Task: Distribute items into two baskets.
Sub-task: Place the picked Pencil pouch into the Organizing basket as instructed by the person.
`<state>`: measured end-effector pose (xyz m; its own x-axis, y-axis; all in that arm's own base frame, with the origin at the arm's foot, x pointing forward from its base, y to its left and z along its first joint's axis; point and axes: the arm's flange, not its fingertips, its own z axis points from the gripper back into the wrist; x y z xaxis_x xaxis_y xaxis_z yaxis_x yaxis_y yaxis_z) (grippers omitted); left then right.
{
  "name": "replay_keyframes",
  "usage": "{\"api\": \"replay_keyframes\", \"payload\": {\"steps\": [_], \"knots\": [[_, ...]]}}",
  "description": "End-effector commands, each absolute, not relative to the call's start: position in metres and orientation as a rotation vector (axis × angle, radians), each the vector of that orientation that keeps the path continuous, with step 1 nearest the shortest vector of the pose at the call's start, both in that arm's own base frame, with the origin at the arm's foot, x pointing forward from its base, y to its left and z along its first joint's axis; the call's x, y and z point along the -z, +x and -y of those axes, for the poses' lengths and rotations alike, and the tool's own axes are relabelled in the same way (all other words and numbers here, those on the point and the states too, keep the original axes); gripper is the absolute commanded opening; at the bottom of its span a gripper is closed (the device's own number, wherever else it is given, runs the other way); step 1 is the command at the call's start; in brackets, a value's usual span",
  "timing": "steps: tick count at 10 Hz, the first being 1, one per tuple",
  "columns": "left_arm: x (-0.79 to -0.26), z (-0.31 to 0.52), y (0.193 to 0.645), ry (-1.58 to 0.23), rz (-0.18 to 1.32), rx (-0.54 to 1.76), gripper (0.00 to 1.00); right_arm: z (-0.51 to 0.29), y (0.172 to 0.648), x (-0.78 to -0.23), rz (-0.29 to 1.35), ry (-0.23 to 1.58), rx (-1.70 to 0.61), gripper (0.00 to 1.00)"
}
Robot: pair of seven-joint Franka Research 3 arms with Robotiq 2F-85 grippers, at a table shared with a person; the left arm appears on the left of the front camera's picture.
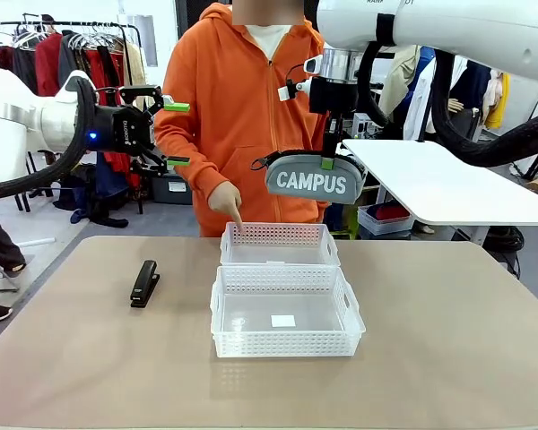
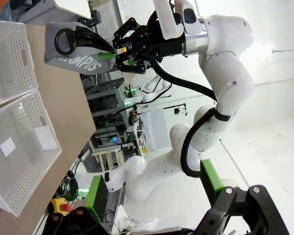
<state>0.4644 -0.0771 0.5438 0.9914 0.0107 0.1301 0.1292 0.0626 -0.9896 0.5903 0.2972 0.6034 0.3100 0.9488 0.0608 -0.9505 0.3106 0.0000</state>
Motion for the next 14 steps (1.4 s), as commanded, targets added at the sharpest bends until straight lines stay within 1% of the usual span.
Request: {"api": "replay_keyframes", "payload": {"steps": [1, 5, 9, 12, 14], "knots": [[-0.545, 0.077, 0.464, -1.507, 0.115, 0.091, 1.00, -0.297, 0.590, -0.606, 0.058, 0.031, -1.256, 0.00], [-0.545, 0.077, 0.464, -1.507, 0.115, 0.091, 1.00, -0.297, 0.590, -0.603, 0.053, 0.038, -1.255, 0.00], [-0.545, 0.077, 0.464, -1.507, 0.115, 0.091, 1.00, -0.320, 0.600, -0.577, 0.152, 0.019, -1.427, 0.00], [-0.545, 0.077, 0.464, -1.507, 0.115, 0.091, 1.00, -0.340, 0.606, -0.553, 0.144, 0.010, -1.506, 0.00], [-0.545, 0.077, 0.464, -1.507, 0.115, 0.091, 1.00, -0.350, 0.604, -0.527, 0.139, 0.002, -1.586, 0.00]]}}
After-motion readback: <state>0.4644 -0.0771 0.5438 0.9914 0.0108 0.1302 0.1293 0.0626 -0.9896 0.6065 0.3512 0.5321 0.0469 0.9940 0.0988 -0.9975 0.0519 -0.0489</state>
